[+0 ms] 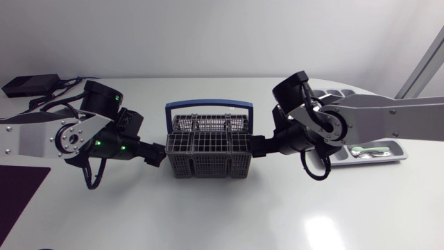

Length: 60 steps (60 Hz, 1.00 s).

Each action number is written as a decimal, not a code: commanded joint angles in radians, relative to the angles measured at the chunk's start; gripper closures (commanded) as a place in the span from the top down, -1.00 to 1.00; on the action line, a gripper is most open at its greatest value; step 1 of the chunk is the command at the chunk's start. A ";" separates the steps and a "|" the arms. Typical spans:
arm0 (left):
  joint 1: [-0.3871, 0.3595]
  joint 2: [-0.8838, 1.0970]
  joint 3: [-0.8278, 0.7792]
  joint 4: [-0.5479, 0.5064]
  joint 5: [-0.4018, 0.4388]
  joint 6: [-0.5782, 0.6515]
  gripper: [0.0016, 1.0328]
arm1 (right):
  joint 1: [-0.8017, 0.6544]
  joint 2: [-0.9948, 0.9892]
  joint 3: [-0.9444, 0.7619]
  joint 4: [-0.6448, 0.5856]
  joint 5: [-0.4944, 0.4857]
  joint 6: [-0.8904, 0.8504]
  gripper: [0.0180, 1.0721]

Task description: Unload the cutlery basket into the drawer organizer.

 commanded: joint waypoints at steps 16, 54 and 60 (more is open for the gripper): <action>0.022 -0.143 -0.066 -0.038 0.026 0.050 0.92 | -0.076 -0.077 -0.028 -0.008 -0.014 -0.028 0.90; 0.182 -0.553 -0.149 -0.173 0.026 0.136 0.92 | -0.277 -0.540 -0.207 -0.059 -0.011 -0.223 0.90; 0.202 -0.613 -0.175 -0.170 0.026 0.142 0.92 | -0.300 -0.611 -0.244 -0.059 -0.014 -0.248 0.90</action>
